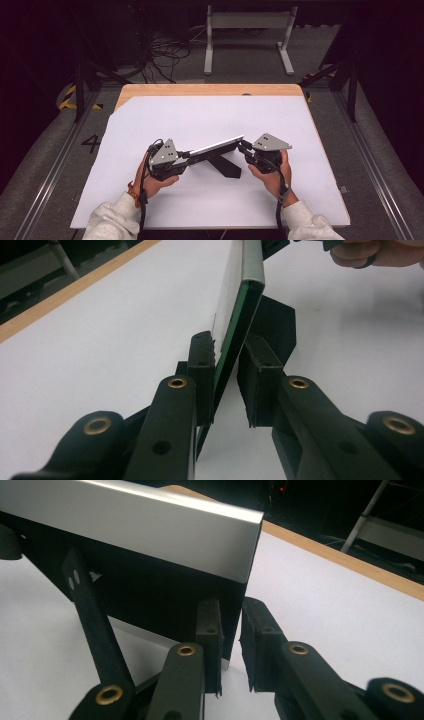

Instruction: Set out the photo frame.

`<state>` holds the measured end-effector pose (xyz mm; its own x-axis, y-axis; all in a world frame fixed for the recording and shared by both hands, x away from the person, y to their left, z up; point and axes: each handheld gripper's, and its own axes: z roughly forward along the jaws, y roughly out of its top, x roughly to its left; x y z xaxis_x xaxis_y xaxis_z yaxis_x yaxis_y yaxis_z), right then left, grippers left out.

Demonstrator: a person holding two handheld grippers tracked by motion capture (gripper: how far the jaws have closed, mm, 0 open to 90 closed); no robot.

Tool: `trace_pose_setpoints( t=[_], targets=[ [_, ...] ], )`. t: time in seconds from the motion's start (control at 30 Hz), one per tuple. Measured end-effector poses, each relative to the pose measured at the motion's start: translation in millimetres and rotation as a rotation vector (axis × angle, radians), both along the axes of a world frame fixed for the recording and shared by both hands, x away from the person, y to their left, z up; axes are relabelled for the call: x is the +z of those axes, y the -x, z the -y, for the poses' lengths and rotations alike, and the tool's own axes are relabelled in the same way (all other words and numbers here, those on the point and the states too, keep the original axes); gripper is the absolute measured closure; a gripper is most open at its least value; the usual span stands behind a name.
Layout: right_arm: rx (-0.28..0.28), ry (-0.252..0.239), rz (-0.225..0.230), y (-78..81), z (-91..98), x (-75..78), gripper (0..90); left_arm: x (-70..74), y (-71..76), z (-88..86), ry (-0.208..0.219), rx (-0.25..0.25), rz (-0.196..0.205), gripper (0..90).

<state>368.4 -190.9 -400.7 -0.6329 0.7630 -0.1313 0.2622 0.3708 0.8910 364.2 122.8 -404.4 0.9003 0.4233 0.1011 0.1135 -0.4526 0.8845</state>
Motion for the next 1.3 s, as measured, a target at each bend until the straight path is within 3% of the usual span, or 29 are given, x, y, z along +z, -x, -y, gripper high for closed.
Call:
trace_pose_setpoints(
  t=[0.4, 0.6, 0.87, 1.3],
  targets=[
    [-0.012, 0.007, 0.011, 8.7, 4.7, -2.4, 84.5, 0.3, 4.5, -5.5, -0.019, 0.001, 0.010, 74.3],
    [0.022, 0.016, 0.017, 15.9, 1.5, -0.1, 88.3, -0.1, 5.3, -7.9, -0.026, 0.000, 0.012, 76.2],
    [0.026, 0.006, 0.047, 10.3, -10.4, -1.4, 89.4, 0.6, 7.7, -7.1, -0.026, -0.002, 0.010, 77.7],
    [0.045, 0.002, 0.043, 2.3, -23.4, -6.4, 89.9, 1.0, 21.2, -0.6, -0.039, -0.031, 0.018, 78.4]
  ],
)
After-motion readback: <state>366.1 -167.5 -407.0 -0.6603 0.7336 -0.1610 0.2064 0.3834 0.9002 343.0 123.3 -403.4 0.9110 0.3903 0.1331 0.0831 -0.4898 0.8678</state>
